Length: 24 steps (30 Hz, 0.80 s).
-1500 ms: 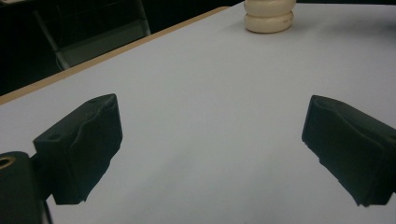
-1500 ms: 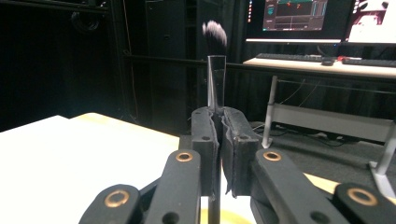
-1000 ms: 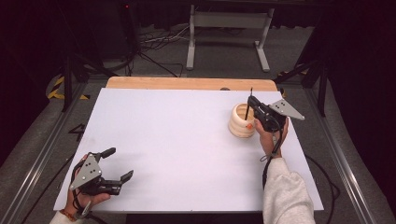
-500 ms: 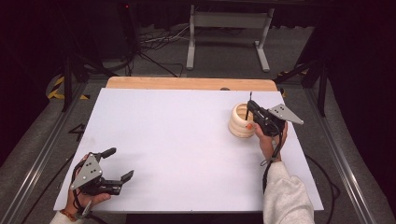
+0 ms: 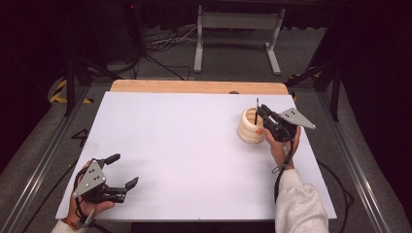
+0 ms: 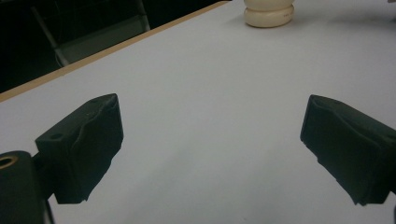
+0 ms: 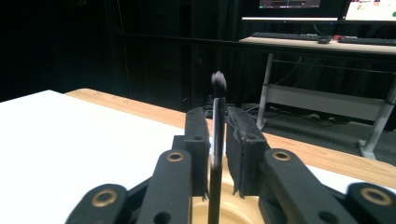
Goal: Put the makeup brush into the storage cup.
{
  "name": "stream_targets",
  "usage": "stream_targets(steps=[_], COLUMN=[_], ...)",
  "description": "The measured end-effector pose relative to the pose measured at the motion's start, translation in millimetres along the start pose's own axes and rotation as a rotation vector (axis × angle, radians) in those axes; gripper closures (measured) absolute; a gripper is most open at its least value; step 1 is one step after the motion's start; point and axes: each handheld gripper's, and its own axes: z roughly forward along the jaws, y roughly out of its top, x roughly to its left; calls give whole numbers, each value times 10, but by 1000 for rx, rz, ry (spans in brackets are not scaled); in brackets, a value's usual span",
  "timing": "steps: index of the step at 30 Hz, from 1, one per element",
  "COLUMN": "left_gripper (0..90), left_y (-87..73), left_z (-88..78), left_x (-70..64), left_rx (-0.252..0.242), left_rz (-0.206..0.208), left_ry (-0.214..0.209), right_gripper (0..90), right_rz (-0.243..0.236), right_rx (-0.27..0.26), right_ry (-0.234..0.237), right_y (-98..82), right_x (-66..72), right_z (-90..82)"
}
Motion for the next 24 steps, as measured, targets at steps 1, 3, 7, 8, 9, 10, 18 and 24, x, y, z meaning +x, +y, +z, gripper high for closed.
stream_targets(steps=[1, 3, 7, 8, 9, 10, 18, 24], left_gripper=[66, 66, 65, 65, 65, 65, 65, 65], left_y=[0, 0, 4, 6, 6, 4, 1, 4], left_z=[-1, -3, -4, -6, -6, -8, -8, -12], left_x=[0, 1, -2, 2, 4, 3, 3, 4], left_rx=[0, 1, -7, -4, -4, -6, -4, -6], left_rz=[-5, -5, 1, 2, 2, -2, -4, 0], left_ry=[0, 1, 5, 5, 6, 5, 9, 10], right_gripper=[743, 711, 669, 658, 655, 646, 584, 550], right_rz=[-1, -15, -35, -39, -45, -51, -91, -105], right_rx=[-3, -5, -4, -6, -6, -6, -7, -10], right_ry=[-3, -3, -9, -9, -10, -10, -5, 0], right_y=[9, 40, 67, 78, 88, 98, 155, 188], right_x=[3, 9, 25, 30, 32, 40, 69, 91], right_z=[-8, -36, -61, -71, -80, -88, -136, -167])
